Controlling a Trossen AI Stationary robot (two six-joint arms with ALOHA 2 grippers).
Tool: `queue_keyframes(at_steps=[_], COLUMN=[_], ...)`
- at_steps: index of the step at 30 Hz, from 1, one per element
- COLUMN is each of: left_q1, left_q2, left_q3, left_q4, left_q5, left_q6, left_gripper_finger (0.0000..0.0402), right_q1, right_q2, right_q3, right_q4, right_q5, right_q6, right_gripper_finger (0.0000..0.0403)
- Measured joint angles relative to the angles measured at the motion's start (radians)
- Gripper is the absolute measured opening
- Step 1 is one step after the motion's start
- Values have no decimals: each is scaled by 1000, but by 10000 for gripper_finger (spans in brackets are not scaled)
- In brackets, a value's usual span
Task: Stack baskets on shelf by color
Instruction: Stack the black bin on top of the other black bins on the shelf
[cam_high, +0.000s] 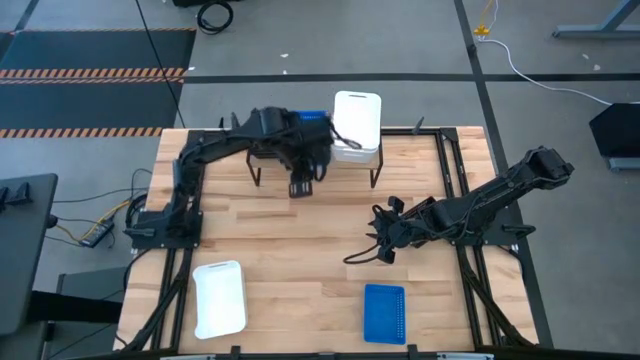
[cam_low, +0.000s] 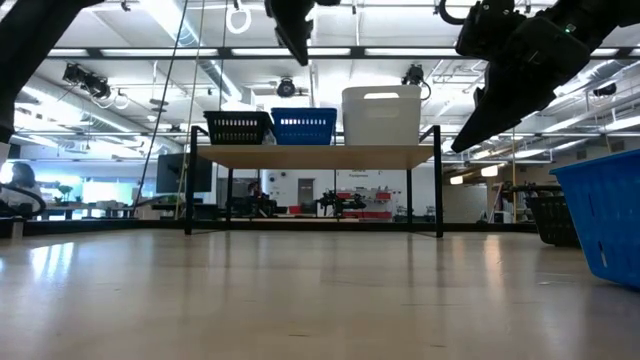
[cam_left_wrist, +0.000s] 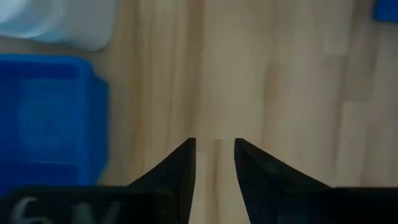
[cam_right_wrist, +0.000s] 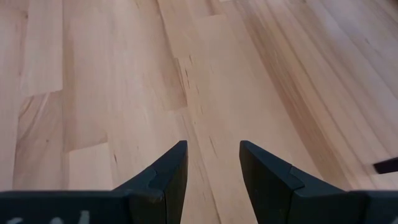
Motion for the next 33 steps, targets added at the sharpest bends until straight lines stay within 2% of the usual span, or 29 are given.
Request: queue_keyframes(at_steps=[4,8,16,19,24,30,33], left_q1=[-67,-127,-178,-197,-212,-214,-218], left_q2=[0,-3,-20,-24,-24,-24,-31], left_q3=[-1,-1,-1,-1,-1,-3,-88], left_q4=[44,135,184,296,499,585,658], left_q5=[-10,-73,-179,-196,-196,-147,-129], left_q6=[-38,-54,-106,-105,-54,-32,-28], left_gripper_finger=[117,117,116,116,116,116,116], right_q1=[0,0,16,23,24,24,25], right_q2=[0,0,0,0,0,0,0], right_q3=[0,0,0,0,0,0,0], right_q4=[-2,-4,-29,-28,-29,-30,-31], right_q5=[0,0,-2,-2,1,1,-2], right_q6=[16,20,42,42,42,42,42], right_gripper_finger=[153,153,153,153,153,153,153])
